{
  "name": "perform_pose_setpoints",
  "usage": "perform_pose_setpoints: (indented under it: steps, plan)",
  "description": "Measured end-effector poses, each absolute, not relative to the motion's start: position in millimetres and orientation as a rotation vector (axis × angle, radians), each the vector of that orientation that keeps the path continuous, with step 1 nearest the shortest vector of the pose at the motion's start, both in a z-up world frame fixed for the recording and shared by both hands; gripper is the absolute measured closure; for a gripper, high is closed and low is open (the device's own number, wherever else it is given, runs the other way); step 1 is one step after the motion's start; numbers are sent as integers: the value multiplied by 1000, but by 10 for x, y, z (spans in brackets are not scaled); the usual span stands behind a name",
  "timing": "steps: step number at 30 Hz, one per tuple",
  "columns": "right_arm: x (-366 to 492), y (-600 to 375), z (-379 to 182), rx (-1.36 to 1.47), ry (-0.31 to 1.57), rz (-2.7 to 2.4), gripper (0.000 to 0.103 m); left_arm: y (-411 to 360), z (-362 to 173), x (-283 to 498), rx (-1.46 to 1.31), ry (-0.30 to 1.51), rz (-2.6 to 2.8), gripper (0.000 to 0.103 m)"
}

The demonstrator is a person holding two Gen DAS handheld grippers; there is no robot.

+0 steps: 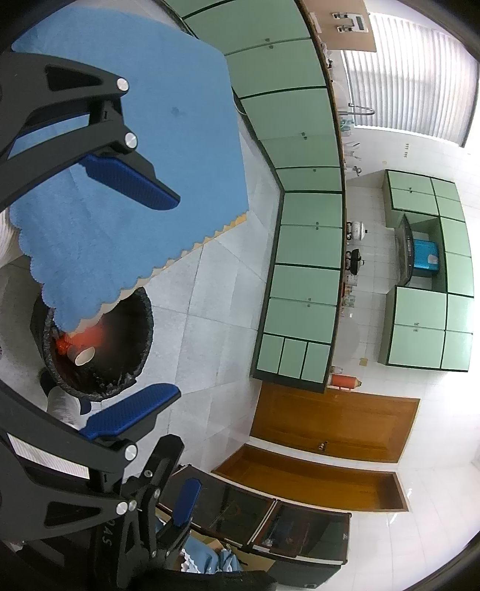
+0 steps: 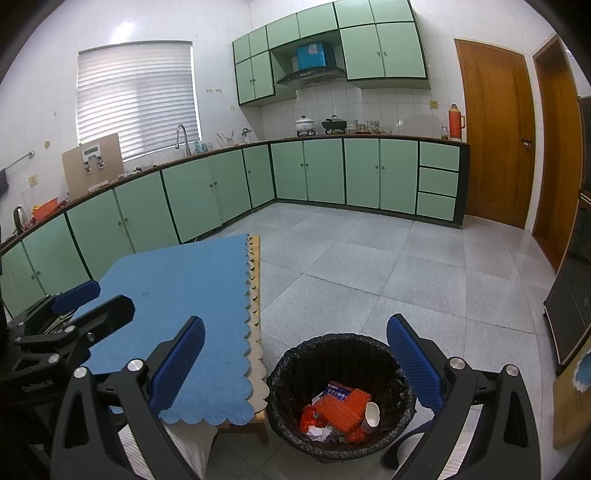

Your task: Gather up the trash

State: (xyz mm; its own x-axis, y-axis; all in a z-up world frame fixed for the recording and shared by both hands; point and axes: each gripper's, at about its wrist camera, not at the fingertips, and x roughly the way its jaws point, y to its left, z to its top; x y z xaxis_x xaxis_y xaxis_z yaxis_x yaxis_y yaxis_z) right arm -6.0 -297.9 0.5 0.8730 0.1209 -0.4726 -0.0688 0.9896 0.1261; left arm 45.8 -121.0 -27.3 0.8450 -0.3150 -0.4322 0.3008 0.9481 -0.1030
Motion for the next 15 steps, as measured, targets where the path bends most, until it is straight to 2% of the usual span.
perform_pose_setpoints:
  steps: [15]
  plan:
    - [-45,-2987,-1,106,505,98,6,-1258,-245,454,-24,475,-314,11]
